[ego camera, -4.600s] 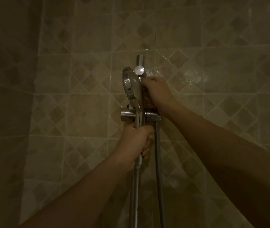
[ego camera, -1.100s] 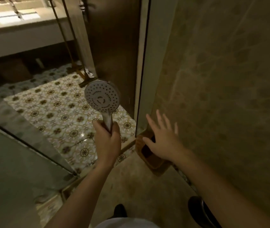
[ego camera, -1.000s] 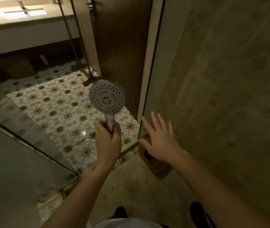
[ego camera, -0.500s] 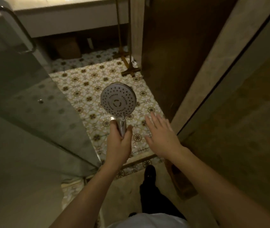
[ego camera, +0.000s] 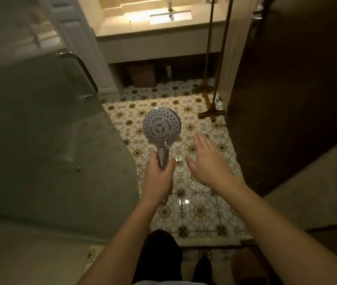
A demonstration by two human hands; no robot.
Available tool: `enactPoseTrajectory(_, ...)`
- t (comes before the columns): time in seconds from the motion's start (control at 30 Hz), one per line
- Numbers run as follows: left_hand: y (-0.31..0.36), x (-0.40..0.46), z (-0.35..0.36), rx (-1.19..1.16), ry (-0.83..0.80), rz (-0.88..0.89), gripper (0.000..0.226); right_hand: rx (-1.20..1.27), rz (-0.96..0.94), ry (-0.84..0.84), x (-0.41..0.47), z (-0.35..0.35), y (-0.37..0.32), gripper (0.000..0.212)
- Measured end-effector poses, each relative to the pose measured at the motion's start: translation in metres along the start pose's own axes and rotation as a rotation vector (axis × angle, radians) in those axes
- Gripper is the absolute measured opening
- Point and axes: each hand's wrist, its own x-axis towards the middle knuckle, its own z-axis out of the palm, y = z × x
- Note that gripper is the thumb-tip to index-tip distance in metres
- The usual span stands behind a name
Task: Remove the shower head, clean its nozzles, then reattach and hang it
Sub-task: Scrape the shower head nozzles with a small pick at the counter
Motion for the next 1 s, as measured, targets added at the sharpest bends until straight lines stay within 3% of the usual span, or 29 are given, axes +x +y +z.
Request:
enactPoseTrajectory(0.3, -0.005, 0.156, 0.009, -0.021, 0.096, -0.027, 0.021, 0.117, -0.008, -0.049, 0.162, -0.002, 0.012, 0.080)
enactPoseTrajectory(0.6, 0.017, 0.402, 0.037, -0.079, -0.017, 0.041, 0.019, 0.191, 0.145, -0.021, 0.381, -0.027, 0.033, 0.081)
enactPoseTrajectory(1.0, 0.031, 0.650, 0.047, -0.090, -0.019, 0.041, 0.015, 0.249, 0.100, 0.022, 0.636, -0.019, 0.053, 0.079)
